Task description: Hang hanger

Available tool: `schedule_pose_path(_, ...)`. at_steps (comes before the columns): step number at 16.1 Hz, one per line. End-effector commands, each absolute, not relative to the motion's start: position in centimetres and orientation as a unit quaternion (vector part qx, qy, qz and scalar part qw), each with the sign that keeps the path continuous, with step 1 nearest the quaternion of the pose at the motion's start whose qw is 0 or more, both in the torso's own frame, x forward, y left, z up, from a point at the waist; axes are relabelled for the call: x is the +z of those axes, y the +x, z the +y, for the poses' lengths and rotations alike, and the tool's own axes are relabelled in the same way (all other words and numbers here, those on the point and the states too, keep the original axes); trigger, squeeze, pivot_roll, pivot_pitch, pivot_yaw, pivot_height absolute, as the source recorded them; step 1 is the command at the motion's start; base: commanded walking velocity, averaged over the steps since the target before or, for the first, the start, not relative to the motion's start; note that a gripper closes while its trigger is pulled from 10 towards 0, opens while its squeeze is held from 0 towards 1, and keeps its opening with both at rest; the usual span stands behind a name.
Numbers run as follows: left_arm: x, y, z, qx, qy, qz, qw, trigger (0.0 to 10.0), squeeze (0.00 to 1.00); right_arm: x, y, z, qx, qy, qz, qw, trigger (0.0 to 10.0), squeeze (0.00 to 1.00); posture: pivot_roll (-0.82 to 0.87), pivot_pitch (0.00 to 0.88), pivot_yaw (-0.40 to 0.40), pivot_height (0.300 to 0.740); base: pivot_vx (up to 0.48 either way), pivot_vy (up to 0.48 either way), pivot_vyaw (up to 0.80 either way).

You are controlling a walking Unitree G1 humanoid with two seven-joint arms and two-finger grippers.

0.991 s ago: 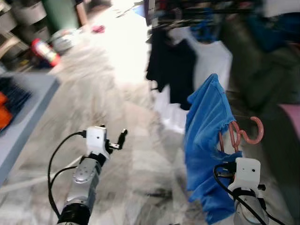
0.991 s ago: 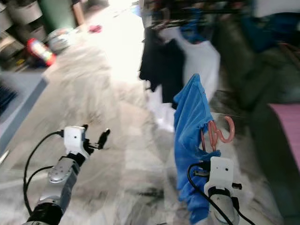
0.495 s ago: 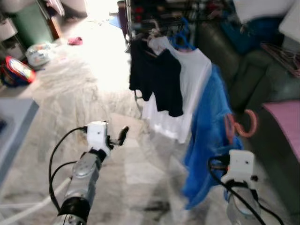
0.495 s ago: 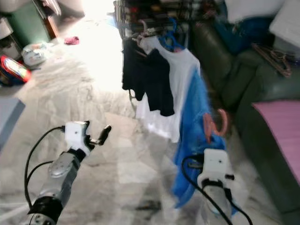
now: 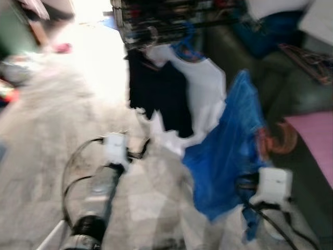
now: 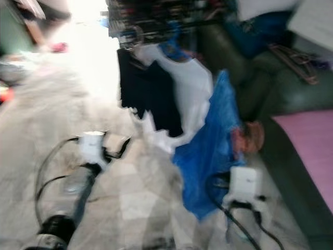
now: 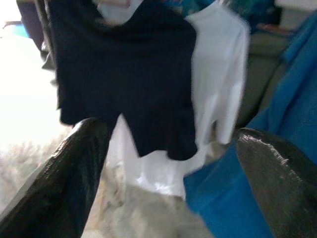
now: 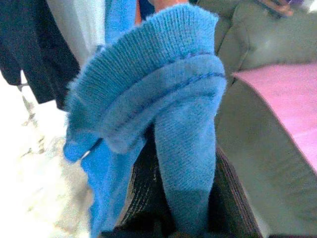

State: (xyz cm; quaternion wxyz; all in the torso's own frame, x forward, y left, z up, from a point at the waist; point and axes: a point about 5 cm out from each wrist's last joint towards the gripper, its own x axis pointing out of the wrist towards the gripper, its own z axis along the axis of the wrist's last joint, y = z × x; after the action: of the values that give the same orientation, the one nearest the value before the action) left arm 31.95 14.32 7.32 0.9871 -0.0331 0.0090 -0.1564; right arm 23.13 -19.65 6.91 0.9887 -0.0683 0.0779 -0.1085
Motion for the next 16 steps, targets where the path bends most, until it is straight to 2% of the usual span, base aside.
schedule_pose_path(1, 7.86, 32.28, 13.39, -0.17, -0.036, -0.001, 0.985, 10.0, 0.0, 7.76, 23.29, -20.6, -0.126, -0.078, 0.06, 0.987, 10.0, 0.0, -0.14, 0.177, 0.067, 0.74, 0.356, 0.0, -0.75)
schedule_pose_path(7, 7.4, 31.96, 12.87, -0.177, -0.039, 0.006, 0.983, 10.0, 0.0, 8.05, 23.3, -21.0, -0.137, -0.087, 0.053, 0.985, 10.0, 0.0, -0.14, 0.178, 0.067, 0.74, 0.355, 0.0, -0.51)
schedule_pose_path(10, 7.17, 31.9, 12.69, -0.182, -0.039, 0.012, 0.982, 10.0, 0.0, 7.82, 23.28, -21.16, -0.138, -0.082, 0.058, 0.985, 10.0, 0.0, -0.14, 0.165, 0.076, 0.74, 0.36, 0.0, 0.0)
schedule_pose_path(16, 7.35, 32.19, 12.71, -0.186, -0.038, 0.012, 0.982, 10.0, 0.0, 7.84, 23.27, -20.23, -0.108, -0.084, 0.052, 0.989, 10.0, 0.0, -0.14, 0.159, 0.081, 0.74, 0.317, 0.349, 0.08)
